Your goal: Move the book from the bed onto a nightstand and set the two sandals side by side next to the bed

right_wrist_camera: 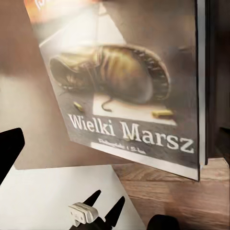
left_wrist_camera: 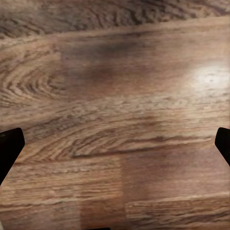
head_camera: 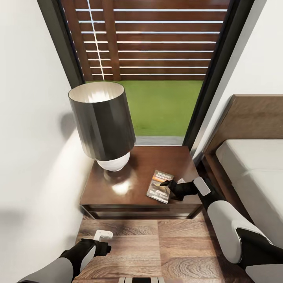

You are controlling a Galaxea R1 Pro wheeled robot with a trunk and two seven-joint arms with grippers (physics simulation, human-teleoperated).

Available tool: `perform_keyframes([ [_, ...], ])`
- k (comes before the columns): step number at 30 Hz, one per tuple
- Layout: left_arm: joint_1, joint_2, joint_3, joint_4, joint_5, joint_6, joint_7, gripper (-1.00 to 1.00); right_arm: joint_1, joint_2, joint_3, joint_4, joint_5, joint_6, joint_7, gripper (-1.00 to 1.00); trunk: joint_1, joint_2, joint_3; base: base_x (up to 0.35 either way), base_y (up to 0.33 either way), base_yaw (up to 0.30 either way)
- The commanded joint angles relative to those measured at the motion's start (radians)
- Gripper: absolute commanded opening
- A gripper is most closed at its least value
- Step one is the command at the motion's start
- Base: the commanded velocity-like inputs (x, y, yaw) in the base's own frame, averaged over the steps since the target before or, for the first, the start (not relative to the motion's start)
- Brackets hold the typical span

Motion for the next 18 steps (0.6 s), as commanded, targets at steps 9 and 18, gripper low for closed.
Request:
perform_keyframes([
  [9, 0.000, 0.000, -0.009, -0.002, 0.008, 0.005, 0.000, 1.00, 0.000, 0.000, -0.005, 0.000, 0.003, 0.005, 0.001, 1.00, 0.000, 0.000, -0.001, 0.000, 0.000, 0.000],
  [18, 0.000, 0.000, -0.009, -0.002, 0.007, 0.005, 0.001, 1.00, 0.000, 0.000, -0.005, 0.000, 0.003, 0.005, 0.001, 1.00, 0.000, 0.000, -0.001, 0.000, 0.000, 0.000],
])
